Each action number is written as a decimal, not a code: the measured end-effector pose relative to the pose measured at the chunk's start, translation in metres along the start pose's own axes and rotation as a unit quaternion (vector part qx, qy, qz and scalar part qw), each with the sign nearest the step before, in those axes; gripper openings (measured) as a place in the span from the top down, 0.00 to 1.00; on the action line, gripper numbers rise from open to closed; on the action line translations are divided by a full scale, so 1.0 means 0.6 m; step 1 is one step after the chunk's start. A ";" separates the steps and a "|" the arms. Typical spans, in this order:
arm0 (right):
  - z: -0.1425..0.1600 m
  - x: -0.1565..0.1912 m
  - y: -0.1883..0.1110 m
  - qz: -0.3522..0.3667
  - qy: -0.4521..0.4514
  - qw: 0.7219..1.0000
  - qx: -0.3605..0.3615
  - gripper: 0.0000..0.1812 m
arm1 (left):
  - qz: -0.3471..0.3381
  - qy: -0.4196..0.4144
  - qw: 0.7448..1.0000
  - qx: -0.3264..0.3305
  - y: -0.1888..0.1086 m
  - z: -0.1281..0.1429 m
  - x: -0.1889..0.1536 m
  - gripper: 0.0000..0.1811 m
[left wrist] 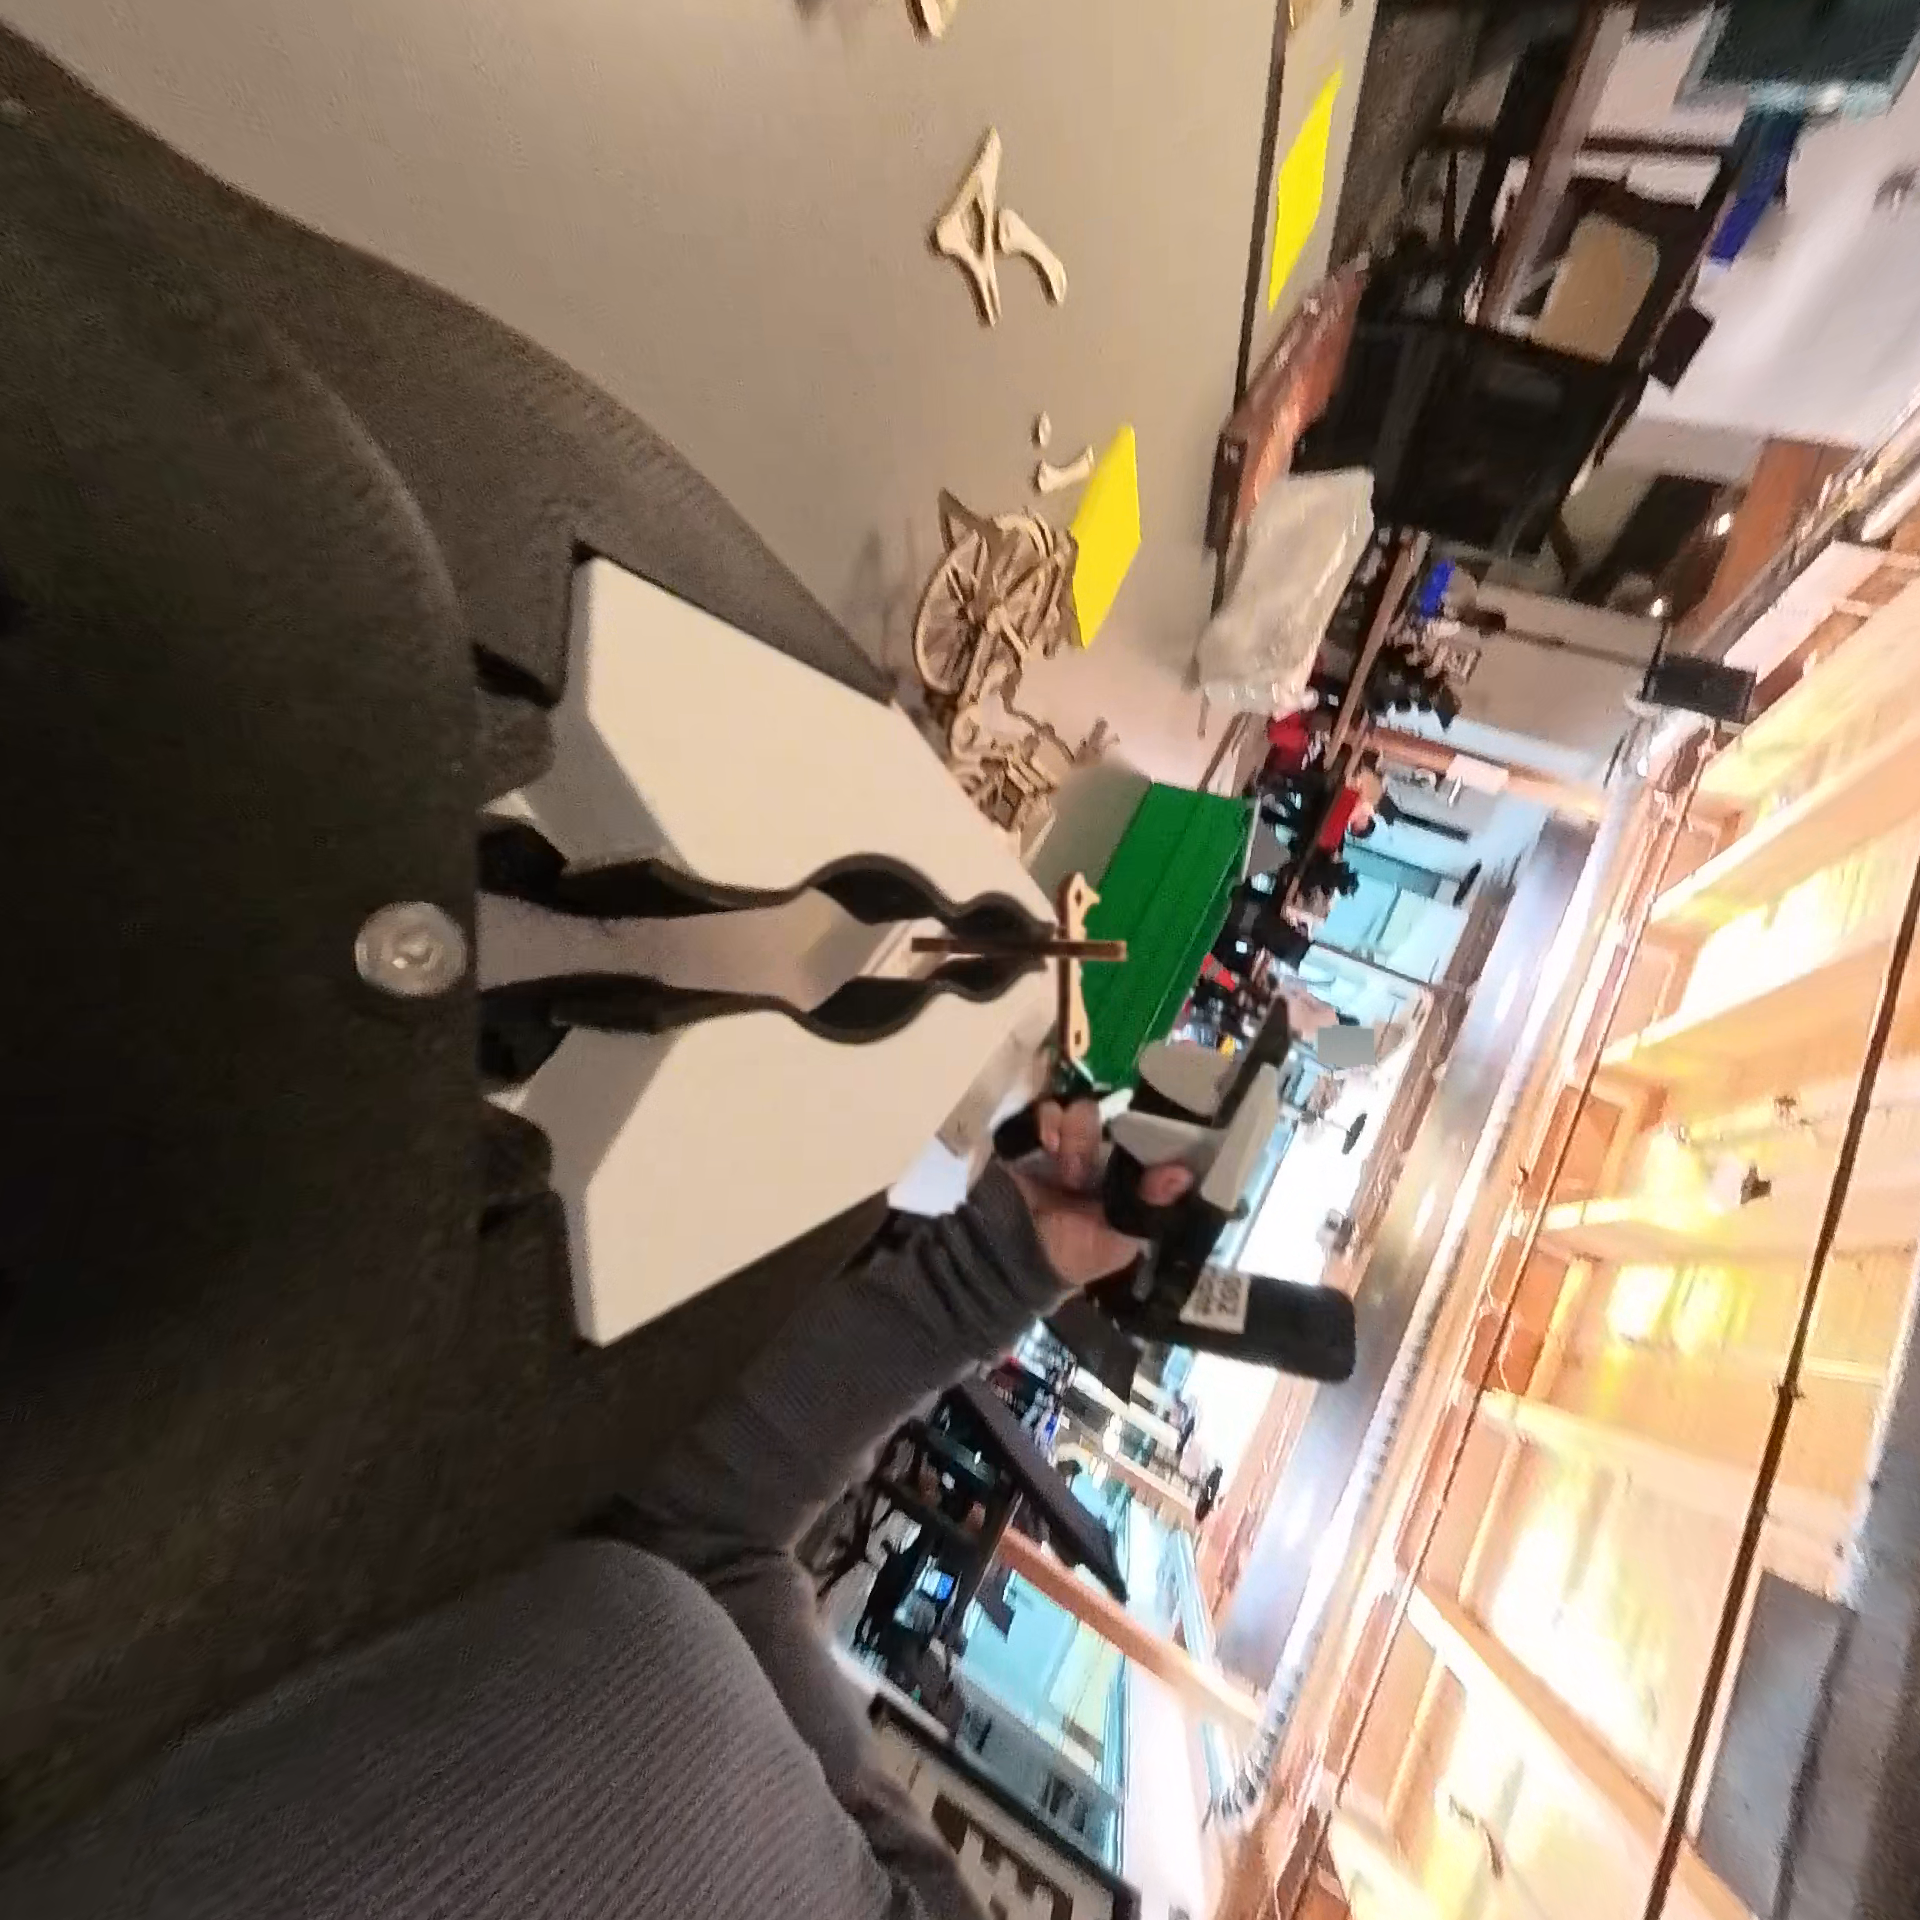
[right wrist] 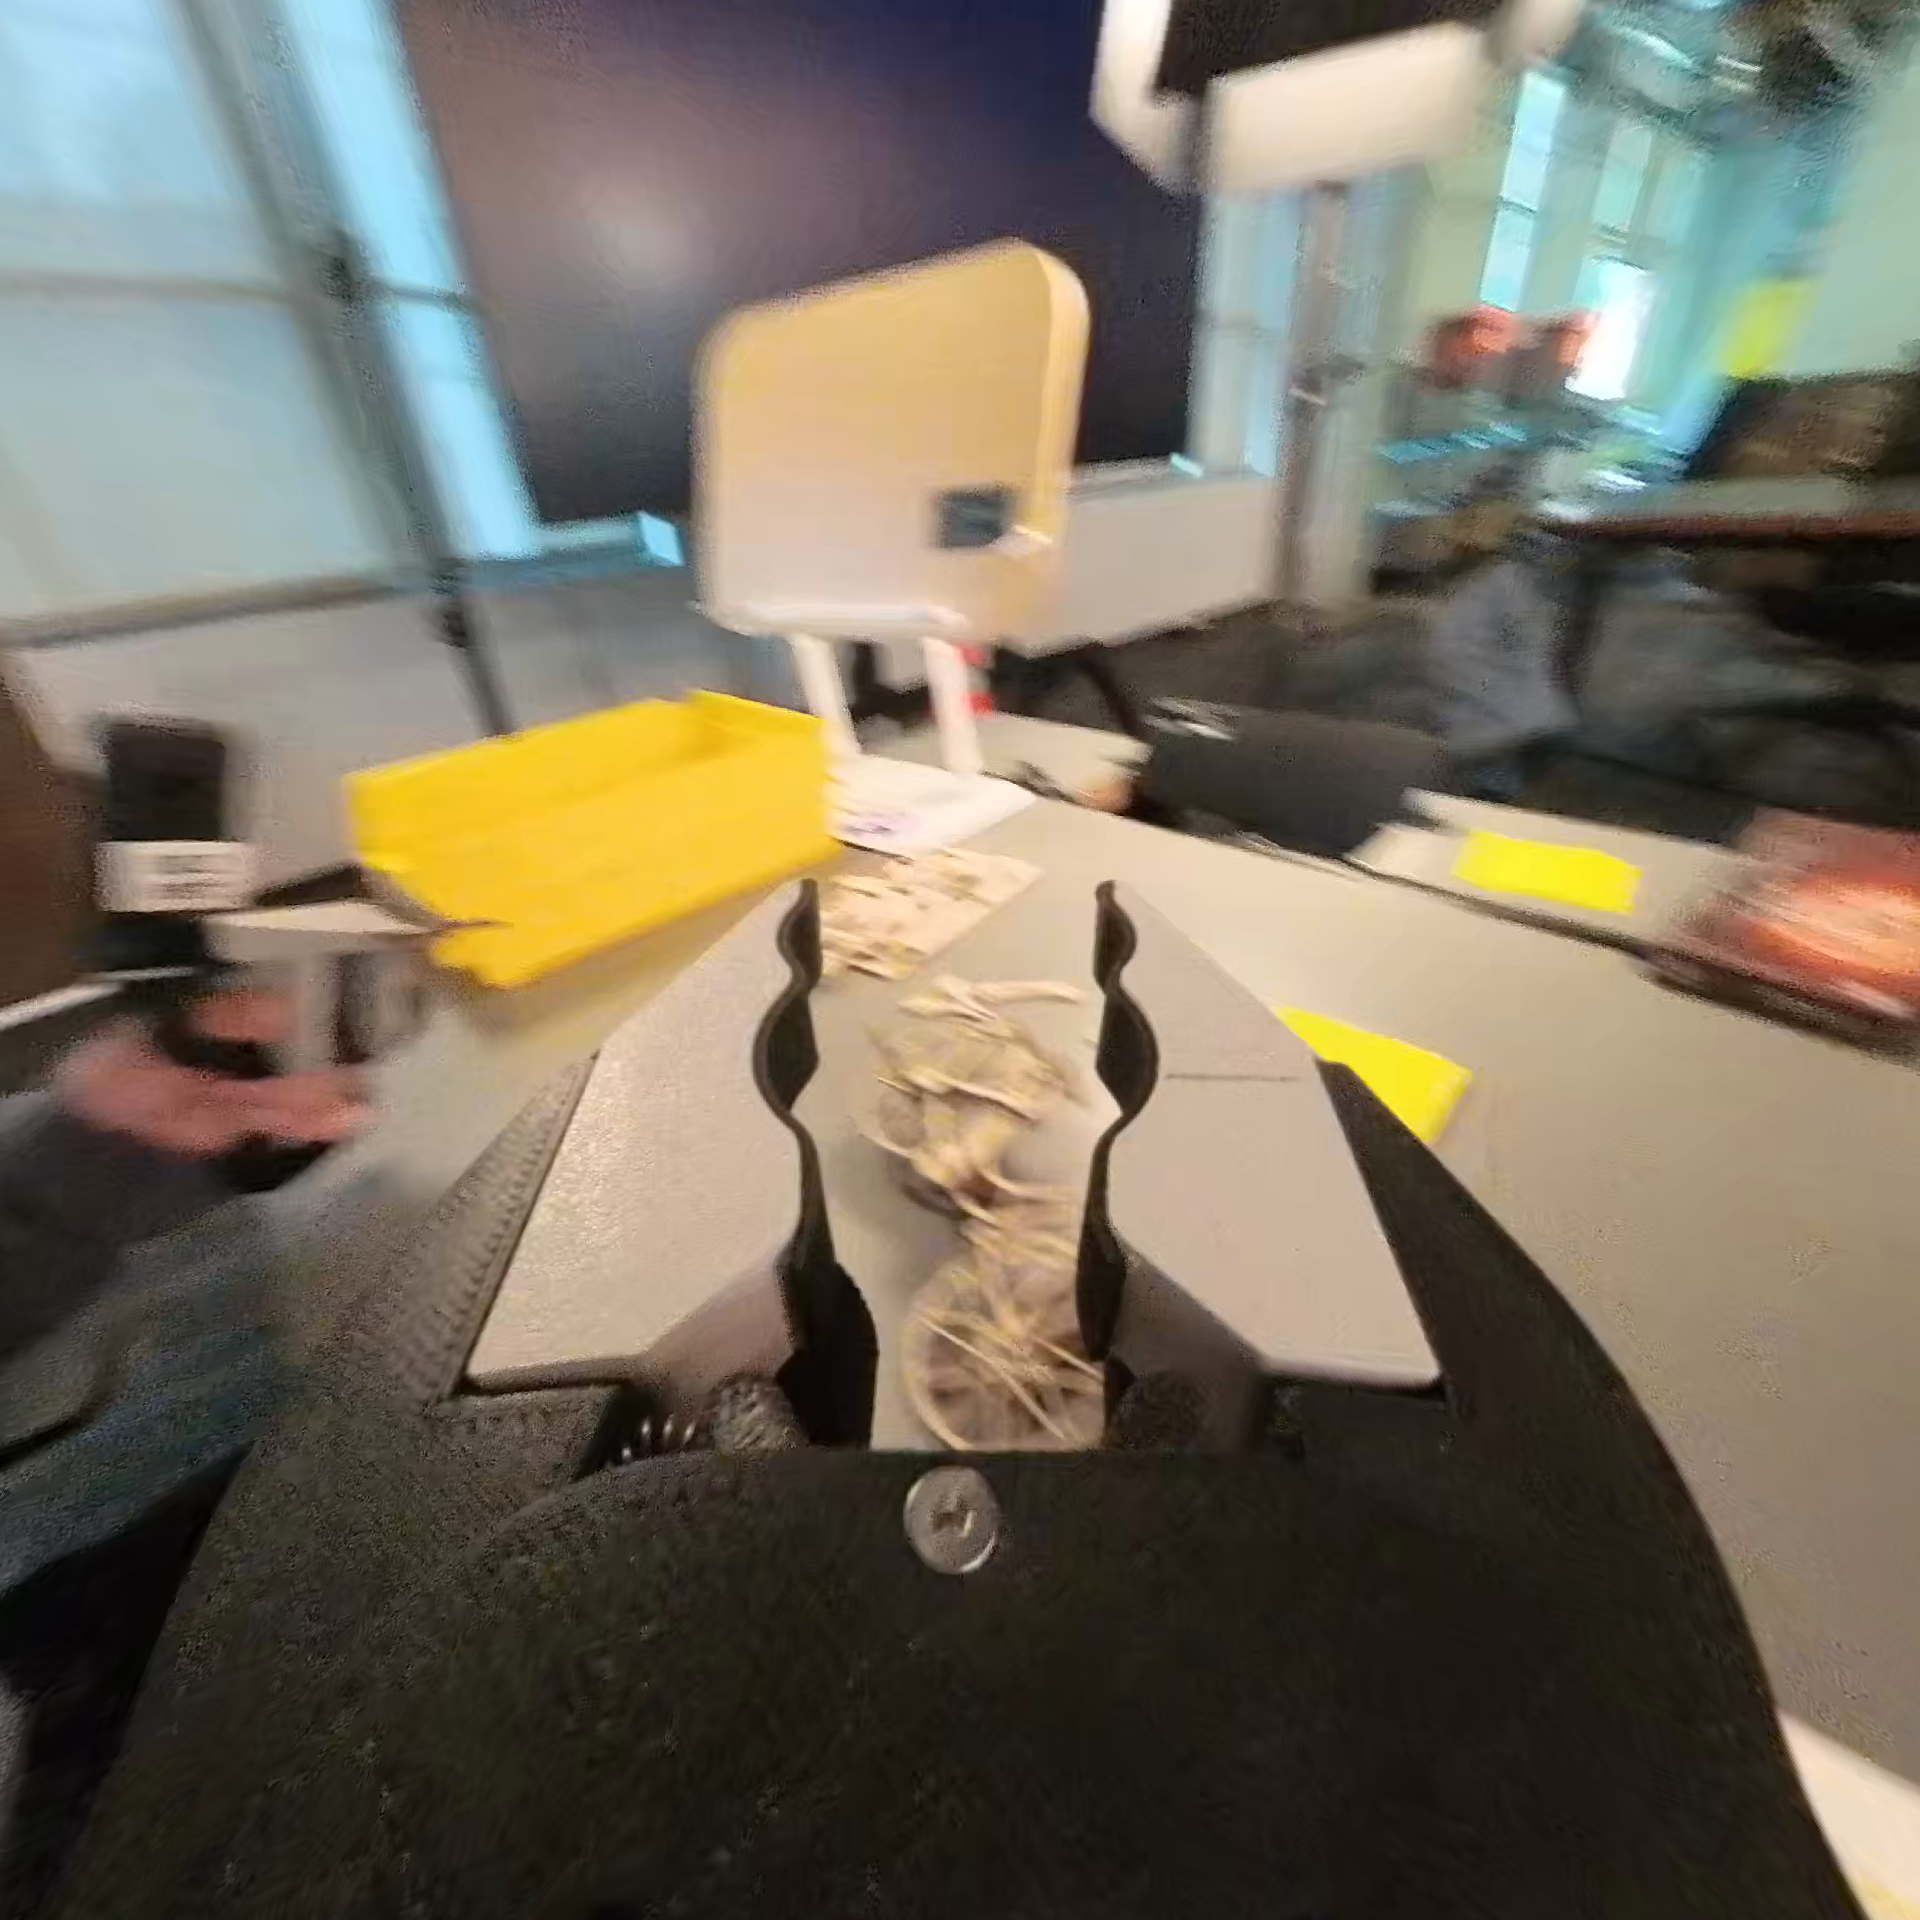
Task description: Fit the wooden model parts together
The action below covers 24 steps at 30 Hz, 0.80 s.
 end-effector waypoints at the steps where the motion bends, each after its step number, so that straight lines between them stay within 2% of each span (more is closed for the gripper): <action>1: 0.002 -0.032 -0.017 0.047 0.003 0.999 0.026 0.73 | -0.016 0.001 1.000 0.000 -0.005 0.002 0.004 1.00; 5: 0.033 -0.124 -0.086 0.200 0.020 0.967 0.156 0.73 | -0.039 0.015 0.999 0.001 -0.010 0.009 0.007 1.00; 7: 0.055 -0.133 -0.105 0.181 0.052 0.961 0.201 0.75 | -0.038 0.018 0.999 0.004 -0.003 0.015 0.006 1.00; 9: 0.076 -0.109 -0.103 0.101 0.099 0.965 0.220 0.74 | -0.032 0.015 0.999 0.007 0.004 0.022 0.005 1.00; 10: 0.086 -0.089 -0.095 0.071 0.102 0.968 0.218 0.76 | -0.028 0.011 1.000 0.005 0.008 0.026 0.004 1.00; 13: 0.125 -0.041 -0.062 0.099 0.017 0.955 0.278 0.87 | -0.009 -0.005 1.000 0.002 0.023 0.033 0.000 1.00; 16: 0.160 -0.016 -0.033 0.061 0.031 0.939 0.338 0.89 | -0.007 -0.003 1.000 0.005 0.034 0.034 -0.008 1.00; 18: 0.184 -0.026 -0.027 0.062 0.033 0.923 0.378 0.89 | -0.004 0.005 1.000 0.000 0.036 0.031 -0.019 0.99; 21: 0.208 -0.065 -0.034 0.116 -0.002 0.897 0.427 0.91 | -0.005 0.025 1.000 -0.004 0.036 0.028 -0.034 1.00; 24: 0.206 -0.126 -0.051 0.173 -0.012 0.893 0.414 0.93 | -0.004 0.029 0.999 -0.014 0.033 0.025 -0.043 1.00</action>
Point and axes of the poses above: each gripper's, where its closed fingertips meet, y out along the fingers, z out of its underside, x = y × z across the jaws, the point moved 8 cm from there along -y, back along the fingers, and after that the axes turned 7 degrees about x, right-handed, at the moved point
